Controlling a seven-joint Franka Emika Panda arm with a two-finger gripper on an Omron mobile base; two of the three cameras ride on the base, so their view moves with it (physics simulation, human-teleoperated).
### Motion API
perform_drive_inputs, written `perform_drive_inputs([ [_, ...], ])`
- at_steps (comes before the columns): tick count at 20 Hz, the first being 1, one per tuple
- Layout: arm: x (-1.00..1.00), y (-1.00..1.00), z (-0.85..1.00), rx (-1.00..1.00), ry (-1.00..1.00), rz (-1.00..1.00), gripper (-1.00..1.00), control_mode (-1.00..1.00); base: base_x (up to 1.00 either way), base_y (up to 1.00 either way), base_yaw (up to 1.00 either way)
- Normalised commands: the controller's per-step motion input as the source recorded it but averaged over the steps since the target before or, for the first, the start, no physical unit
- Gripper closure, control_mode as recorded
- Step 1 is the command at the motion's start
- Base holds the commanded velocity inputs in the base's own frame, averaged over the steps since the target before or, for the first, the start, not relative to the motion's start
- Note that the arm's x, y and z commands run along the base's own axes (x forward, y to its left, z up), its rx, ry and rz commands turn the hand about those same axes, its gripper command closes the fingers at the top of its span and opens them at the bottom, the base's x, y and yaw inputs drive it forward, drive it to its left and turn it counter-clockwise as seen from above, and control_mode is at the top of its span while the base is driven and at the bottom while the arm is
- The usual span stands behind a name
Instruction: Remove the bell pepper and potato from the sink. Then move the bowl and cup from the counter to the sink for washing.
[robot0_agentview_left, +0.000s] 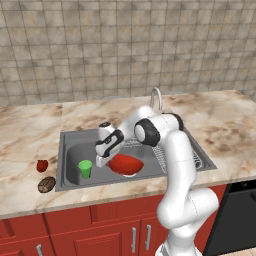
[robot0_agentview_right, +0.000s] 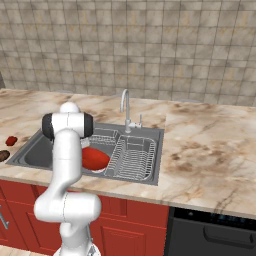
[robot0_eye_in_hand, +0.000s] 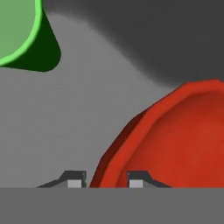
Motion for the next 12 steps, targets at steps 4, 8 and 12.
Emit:
perform_drive_inputs([
  [4,0.0,-0.01,-0.25,0.0,0.04,-0.01,1.0,-1.0,0.0,0.0,0.0],
  [8,-0.02,-0.04,-0.25,0.0,0.04,-0.01,1.0,-1.0,0.0,0.0,0.0],
  [12,-0.1,-0.08,-0.23,0.0,0.04,-0.01,1.0,-1.0,0.0,0.0,0.0],
])
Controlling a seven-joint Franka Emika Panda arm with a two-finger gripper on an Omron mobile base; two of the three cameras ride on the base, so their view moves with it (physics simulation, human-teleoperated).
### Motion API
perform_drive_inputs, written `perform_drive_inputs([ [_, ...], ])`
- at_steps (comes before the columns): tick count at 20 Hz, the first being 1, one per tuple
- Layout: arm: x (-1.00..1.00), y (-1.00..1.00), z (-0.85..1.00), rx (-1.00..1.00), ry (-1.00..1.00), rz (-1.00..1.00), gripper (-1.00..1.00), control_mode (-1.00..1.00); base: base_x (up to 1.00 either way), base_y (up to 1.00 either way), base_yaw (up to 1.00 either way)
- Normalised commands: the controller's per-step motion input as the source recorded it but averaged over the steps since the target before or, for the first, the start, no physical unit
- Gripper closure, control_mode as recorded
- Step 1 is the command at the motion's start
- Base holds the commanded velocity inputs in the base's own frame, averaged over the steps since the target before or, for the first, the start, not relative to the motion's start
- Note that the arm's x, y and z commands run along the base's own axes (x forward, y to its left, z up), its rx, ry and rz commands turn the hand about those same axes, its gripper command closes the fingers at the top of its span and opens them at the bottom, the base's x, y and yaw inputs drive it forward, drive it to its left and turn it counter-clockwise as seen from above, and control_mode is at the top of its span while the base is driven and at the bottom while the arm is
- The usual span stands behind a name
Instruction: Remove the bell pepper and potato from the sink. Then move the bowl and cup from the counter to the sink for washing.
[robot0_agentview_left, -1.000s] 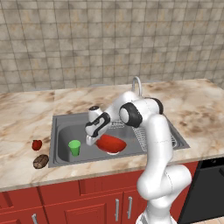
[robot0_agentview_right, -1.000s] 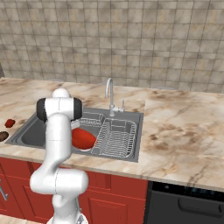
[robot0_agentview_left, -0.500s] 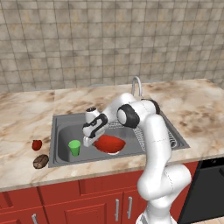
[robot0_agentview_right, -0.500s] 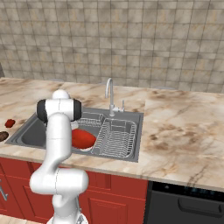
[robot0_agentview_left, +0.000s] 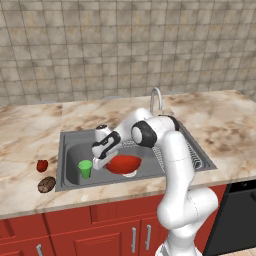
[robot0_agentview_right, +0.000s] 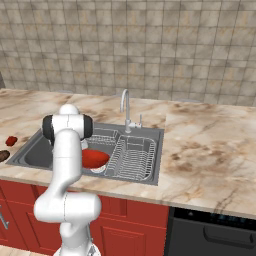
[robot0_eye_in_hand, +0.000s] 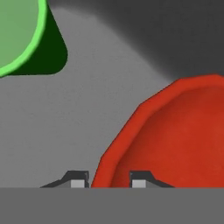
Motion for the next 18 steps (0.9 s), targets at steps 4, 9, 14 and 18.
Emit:
perform_drive_inputs([
  [4,-0.15,-0.1,-0.21,0.0,0.02,-0.01,1.0,-1.0,0.0,0.0,0.0],
  [9,-0.1,-0.1,-0.14,0.0,0.0,-0.01,1.0,-1.0,0.0,0.0,0.0],
  [14,-0.18,-0.17,-0.11,0.0,0.0,-0.05,1.0,-1.0,0.0,0.0,0.0],
  [18,-0.19,-0.18,-0.05,0.0,0.0,-0.09,1.0,-1.0,0.0,0.0,0.0],
])
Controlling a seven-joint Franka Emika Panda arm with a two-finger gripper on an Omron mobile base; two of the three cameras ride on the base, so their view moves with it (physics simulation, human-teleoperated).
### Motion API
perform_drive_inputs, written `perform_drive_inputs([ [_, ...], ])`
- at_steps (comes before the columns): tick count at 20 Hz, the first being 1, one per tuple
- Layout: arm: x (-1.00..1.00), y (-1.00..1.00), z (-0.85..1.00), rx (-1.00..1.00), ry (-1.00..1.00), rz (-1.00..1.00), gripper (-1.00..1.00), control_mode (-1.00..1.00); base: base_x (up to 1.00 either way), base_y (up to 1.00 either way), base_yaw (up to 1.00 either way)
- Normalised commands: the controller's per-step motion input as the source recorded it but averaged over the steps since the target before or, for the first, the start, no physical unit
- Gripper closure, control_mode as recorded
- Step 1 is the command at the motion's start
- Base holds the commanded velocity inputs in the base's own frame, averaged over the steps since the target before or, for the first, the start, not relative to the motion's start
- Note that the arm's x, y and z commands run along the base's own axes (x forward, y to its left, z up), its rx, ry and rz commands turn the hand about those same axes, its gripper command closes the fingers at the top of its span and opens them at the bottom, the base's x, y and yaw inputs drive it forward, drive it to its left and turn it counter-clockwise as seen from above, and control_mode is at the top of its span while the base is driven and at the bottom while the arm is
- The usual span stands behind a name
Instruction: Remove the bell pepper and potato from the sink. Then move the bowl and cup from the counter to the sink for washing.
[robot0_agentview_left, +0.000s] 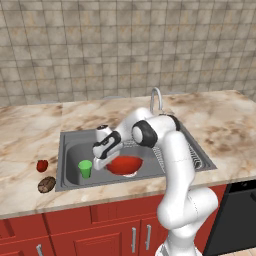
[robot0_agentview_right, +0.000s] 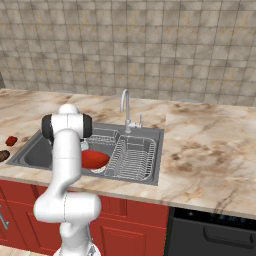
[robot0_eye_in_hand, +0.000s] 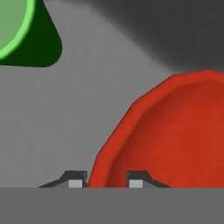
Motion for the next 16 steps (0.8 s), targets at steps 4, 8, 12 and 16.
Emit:
perform_drive_inputs([
  [4,-0.24,-0.19,-0.06,0.0,0.0,-0.11,1.0,-1.0,0.0,0.0,0.0],
  [8,-0.27,-0.12,-0.1,0.0,-0.02,-0.14,1.0,-1.0,0.0,0.0,0.0],
  [12,-0.15,-0.01,-0.14,0.0,-0.07,-0.11,1.0,-1.0,0.0,0.0,0.0],
  [16,-0.01,0.0,-0.15,0.01,-0.2,-0.04,1.0,-1.0,0.0,0.0,0.0],
])
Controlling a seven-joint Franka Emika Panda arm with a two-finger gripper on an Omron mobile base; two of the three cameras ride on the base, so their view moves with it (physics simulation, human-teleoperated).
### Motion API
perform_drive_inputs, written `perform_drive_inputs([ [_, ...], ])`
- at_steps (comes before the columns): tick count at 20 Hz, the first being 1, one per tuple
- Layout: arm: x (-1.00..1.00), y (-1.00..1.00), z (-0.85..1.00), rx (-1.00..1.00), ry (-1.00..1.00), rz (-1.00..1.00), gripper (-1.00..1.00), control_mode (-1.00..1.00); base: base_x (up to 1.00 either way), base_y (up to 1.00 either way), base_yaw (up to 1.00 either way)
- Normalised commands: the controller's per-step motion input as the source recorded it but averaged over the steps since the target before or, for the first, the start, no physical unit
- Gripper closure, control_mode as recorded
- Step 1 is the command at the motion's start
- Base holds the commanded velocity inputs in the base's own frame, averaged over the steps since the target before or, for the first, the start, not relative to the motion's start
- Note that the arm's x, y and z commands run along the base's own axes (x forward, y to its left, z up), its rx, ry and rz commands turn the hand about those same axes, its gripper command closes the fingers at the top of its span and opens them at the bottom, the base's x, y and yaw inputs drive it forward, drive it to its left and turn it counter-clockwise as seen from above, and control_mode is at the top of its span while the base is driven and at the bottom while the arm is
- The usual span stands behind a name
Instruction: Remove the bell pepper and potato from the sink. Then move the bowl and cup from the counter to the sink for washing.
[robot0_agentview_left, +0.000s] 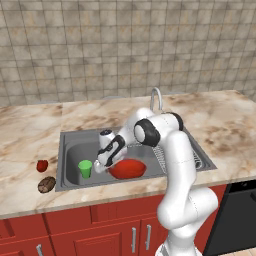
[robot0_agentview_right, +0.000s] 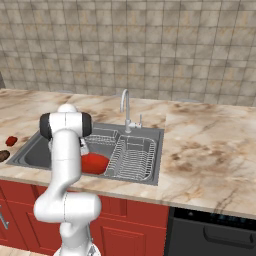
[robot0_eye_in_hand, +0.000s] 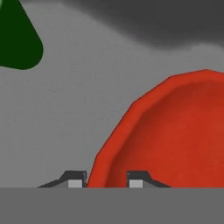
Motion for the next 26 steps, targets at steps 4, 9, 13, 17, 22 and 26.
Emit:
perform_drive_inputs([
  [4,0.03,0.0,-0.12,0.0,-0.33,0.0,1.0,-1.0,0.0,0.0,0.0],
  [9,0.05,-0.05,-0.1,0.0,-0.36,0.0,1.0,-1.0,0.0,0.0,0.0],
  [13,0.02,-0.1,-0.08,0.0,-0.26,0.0,1.0,-1.0,0.0,0.0,0.0],
  [17,0.0,-0.1,-0.03,0.01,-0.13,0.0,1.0,-1.0,0.0,0.0,0.0],
  [22,0.0,0.0,0.0,0.04,0.0,0.0,1.0,-1.0,0.0,0.0,0.0],
  [26,0.0,0.0,0.0,0.05,0.0,-0.01,1.0,-1.0,0.0,0.0,0.0],
])
